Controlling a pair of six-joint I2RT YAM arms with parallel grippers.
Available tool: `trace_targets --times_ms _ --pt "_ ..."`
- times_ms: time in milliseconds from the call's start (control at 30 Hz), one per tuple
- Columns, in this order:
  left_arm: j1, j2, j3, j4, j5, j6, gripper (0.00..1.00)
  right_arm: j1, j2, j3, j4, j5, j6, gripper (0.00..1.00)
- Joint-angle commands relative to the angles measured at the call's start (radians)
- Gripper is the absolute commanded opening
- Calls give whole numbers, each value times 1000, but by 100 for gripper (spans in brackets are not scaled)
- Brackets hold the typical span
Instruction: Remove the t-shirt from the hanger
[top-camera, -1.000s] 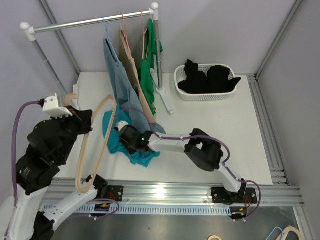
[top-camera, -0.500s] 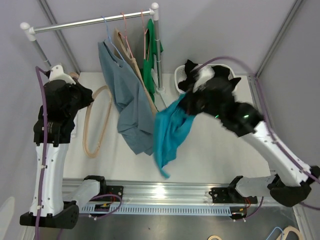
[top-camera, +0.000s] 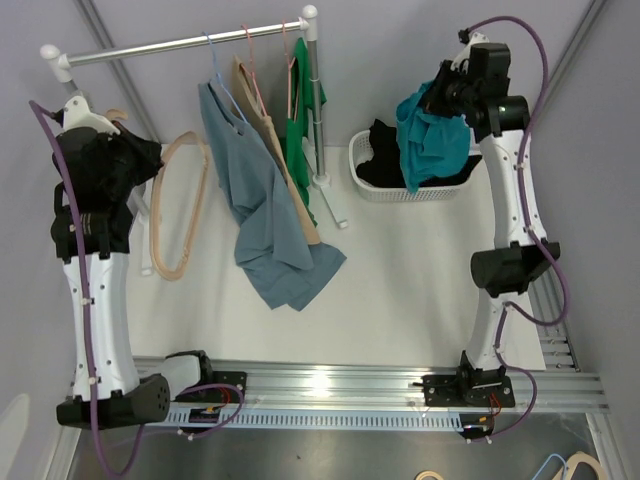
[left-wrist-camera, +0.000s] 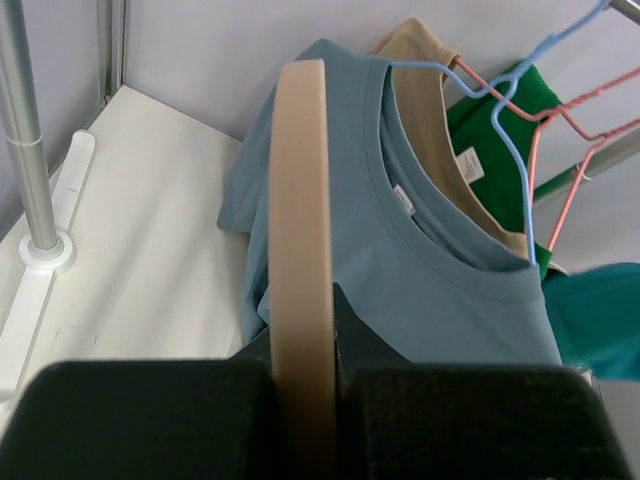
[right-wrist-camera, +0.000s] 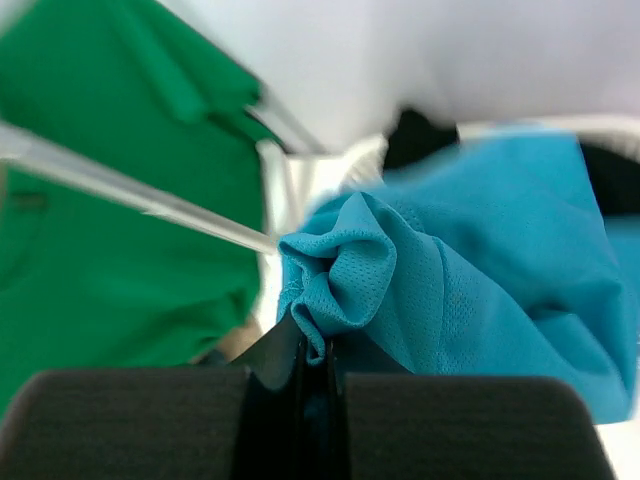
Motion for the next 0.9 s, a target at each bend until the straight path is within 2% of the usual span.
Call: trace_targets --times_ms 0,133,233,267,300,333,367,400,467,500,600,867 --pt "30 35 7 128 67 -12 1 -42 39 -7 64 -113 14 0" --pt "29 90 43 208 81 3 1 -54 84 -135 161 -72 32 0" --pt "29 145 113 234 83 43 1 -53 197 -133 129 28 49 1" --pt "29 156 121 246 81 56 1 -56 243 -91 83 54 51 20" --pt "29 161 132 265 81 69 1 -54 298 -39 43 59 49 34" --pt "29 169 138 282 75 101 1 -56 428 35 -10 59 51 46" --pt "29 182 141 303 67 114 1 -57 488 187 -110 50 51 63" --pt "30 192 158 309 55 125 1 -62 533 230 -136 49 66 66" --pt "29 224 199 311 21 171 1 -65 517 200 -85 77 81 68" --pt "30 233 204 320 6 184 1 -65 472 42 -25 92 83 68" --pt "30 273 226 358 -23 238 1 -66 261 -287 254 100 94 73" --pt "84 367 286 429 43 266 1 -41 99 -403 489 95 -27 76"
